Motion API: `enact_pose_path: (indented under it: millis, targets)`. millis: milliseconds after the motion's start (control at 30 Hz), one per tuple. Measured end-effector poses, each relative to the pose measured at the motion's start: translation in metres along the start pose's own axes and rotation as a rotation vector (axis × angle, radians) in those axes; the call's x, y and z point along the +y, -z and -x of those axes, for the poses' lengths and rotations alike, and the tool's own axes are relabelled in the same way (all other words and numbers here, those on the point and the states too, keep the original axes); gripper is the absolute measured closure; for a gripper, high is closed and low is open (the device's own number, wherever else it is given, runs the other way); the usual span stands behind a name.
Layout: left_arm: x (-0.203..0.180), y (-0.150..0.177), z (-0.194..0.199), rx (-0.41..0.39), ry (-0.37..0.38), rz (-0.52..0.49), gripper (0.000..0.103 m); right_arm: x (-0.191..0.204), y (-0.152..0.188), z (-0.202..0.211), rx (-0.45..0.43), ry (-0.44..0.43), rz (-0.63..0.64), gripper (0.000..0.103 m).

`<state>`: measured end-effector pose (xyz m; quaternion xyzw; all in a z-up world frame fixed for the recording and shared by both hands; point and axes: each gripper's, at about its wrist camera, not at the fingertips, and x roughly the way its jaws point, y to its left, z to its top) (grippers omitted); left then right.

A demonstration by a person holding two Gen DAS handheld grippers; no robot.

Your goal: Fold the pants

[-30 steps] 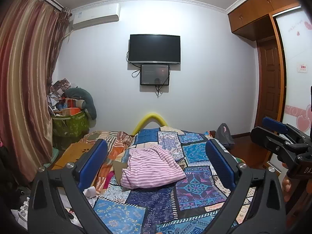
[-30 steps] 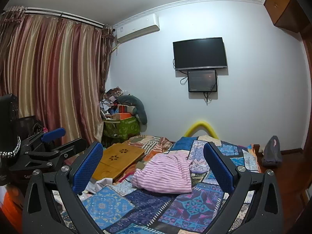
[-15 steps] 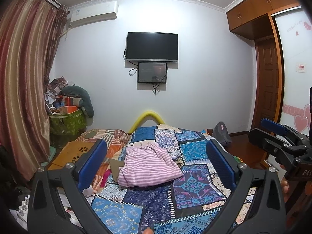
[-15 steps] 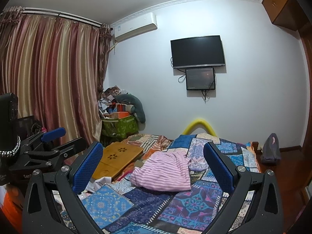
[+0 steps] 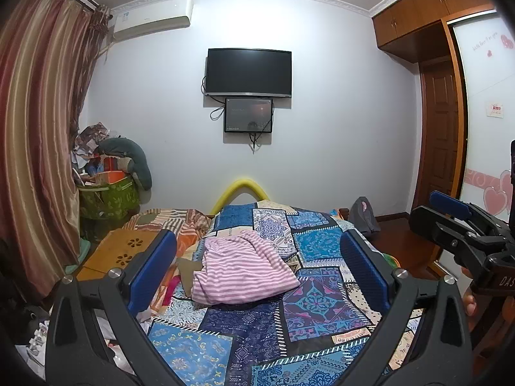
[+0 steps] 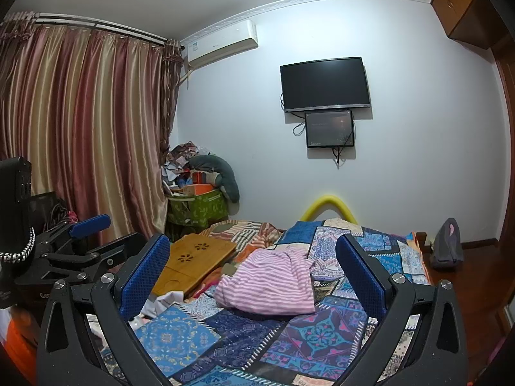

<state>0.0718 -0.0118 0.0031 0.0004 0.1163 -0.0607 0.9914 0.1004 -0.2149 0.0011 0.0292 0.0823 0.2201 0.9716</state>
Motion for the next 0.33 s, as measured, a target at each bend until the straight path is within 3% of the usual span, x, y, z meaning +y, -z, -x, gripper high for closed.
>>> enact_pose_path:
  millis: [333]
  targets:
    - [0.0012,0.0006,0.0001,0.003,0.008,0.001,0.000,-0.0011,0.0017,-0.0020,0.005,0.000,0.002,0.000]
